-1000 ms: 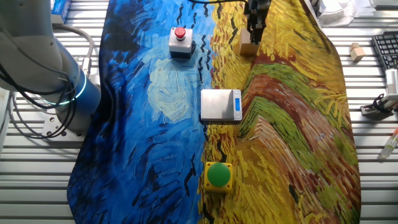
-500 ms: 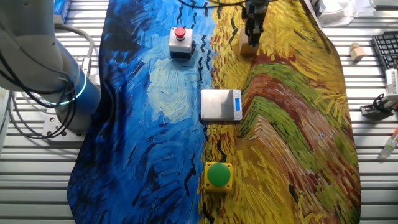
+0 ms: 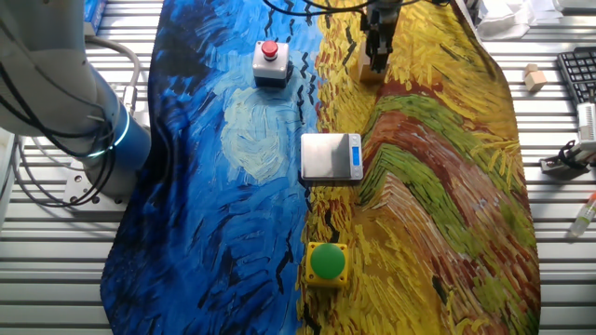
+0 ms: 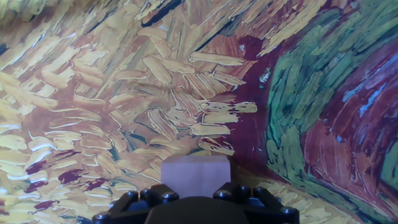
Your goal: Place the block on the scale
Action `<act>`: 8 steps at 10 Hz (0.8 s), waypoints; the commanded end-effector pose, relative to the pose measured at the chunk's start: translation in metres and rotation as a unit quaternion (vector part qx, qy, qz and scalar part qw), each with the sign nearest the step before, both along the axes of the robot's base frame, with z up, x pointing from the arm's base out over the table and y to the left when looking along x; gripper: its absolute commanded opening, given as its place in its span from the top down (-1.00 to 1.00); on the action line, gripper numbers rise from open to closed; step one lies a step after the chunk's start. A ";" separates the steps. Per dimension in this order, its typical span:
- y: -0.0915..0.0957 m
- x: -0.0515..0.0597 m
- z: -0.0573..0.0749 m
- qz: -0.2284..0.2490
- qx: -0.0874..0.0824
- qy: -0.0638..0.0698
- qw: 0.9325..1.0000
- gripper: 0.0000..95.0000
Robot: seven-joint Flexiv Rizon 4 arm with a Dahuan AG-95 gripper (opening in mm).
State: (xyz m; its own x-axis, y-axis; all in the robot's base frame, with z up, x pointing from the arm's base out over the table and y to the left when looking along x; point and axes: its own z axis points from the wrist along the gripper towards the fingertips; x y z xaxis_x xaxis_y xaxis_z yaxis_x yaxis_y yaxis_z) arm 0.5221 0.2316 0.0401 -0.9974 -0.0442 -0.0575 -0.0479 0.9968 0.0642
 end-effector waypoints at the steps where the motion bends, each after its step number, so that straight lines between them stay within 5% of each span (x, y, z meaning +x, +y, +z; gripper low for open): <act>1: -0.001 0.001 0.006 0.008 0.000 -0.001 1.000 1.00; 4: -0.009 0.004 0.027 0.022 -0.007 0.004 1.000 1.00; 8: -0.030 -0.002 0.038 0.042 -0.003 0.004 0.999 1.00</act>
State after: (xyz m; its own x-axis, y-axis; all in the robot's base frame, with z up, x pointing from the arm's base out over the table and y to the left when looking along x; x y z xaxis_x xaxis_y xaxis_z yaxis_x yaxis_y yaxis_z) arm 0.5187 0.1987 0.0791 -0.9902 -0.1300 -0.0505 -0.1329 0.9894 0.0591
